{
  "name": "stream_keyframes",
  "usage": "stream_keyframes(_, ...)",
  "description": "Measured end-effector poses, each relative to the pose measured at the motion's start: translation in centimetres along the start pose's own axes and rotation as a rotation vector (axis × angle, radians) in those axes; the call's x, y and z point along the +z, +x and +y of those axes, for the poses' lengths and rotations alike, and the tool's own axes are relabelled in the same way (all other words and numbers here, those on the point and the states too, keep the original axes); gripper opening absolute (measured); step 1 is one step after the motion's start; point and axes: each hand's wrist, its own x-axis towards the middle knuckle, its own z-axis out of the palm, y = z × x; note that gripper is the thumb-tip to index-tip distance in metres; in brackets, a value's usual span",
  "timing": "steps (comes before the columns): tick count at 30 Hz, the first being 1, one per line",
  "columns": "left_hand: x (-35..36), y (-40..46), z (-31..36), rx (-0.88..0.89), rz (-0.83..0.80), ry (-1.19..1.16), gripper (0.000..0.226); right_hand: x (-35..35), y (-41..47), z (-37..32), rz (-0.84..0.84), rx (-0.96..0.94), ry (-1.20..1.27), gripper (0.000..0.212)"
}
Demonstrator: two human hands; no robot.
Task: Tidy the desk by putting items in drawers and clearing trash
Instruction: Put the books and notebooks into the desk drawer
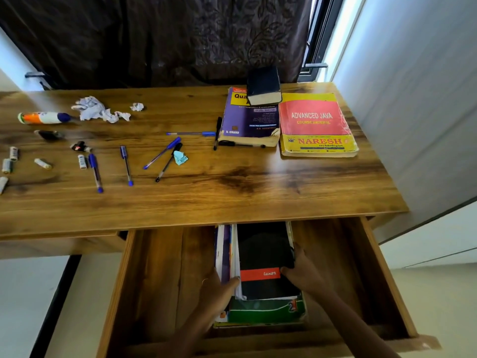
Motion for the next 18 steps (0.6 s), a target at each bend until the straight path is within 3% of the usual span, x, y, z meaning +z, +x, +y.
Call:
stream_keyframes(7, 0.1, 1.7, -2.5, -0.163, -0.02, -0.042, 0.073, 0.1, -0.3, 0.5, -0.08, -0.087, -0.061, 0.087)
stream_keyframes(11, -0.3, 1.5, -1.4, -0.14, 0.011, -0.024, 0.076, 0.2, -0.4, 0.3, -0.051, -0.097, -0.126, 0.087)
stream_keyframes(15, -0.2, 0.4, 0.5, 0.033, 0.175, 0.08, 0.073, -1.6, -0.9, -0.4, -0.066, -0.069, -0.245, 0.062)
stream_keyframes(18, -0.2, -1.0, 2.9, 0.312, 0.34, 0.101, 0.043, -5.1, -1.8, -2.1, -0.095, -0.128, -0.253, 0.022)
